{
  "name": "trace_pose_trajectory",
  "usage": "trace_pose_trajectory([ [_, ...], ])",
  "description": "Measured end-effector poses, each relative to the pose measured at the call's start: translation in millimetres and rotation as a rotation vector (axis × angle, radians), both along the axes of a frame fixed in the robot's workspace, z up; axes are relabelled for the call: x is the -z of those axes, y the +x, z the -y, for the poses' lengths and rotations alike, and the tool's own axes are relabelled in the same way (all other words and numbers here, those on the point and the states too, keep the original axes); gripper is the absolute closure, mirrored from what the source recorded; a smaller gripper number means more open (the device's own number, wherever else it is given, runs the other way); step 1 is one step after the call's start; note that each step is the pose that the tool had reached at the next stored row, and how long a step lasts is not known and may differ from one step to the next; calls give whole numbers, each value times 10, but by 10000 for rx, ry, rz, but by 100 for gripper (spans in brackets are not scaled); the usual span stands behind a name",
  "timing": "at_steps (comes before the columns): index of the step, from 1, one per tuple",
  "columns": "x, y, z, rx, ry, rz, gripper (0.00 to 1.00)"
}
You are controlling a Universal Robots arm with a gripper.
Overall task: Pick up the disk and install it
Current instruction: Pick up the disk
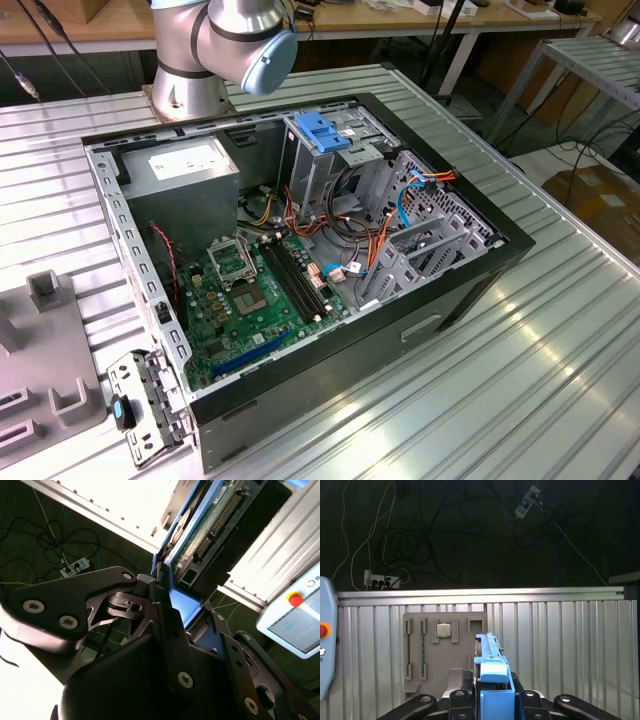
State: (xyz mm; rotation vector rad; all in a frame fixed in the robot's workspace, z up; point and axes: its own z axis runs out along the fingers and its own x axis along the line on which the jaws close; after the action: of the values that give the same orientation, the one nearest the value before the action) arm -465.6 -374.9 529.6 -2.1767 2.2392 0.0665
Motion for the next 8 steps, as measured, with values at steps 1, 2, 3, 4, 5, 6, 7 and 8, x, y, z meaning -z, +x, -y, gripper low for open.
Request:
trace_pose_trajectory([
  [1,0,3,1,-2,0,0,63],
  [2,0,5,1,-2,0,1,63],
  [3,0,12,1,-3,0,0,63],
  [4,0,15,1,-2,0,0,63],
  [5,0,20,1,-3,0,1,63],
  [6,0,23,1,-2,0,1,63],
  [7,0,26,1,-1,0,0,63],
  [8,0,28,1,-2,0,0,63],
])
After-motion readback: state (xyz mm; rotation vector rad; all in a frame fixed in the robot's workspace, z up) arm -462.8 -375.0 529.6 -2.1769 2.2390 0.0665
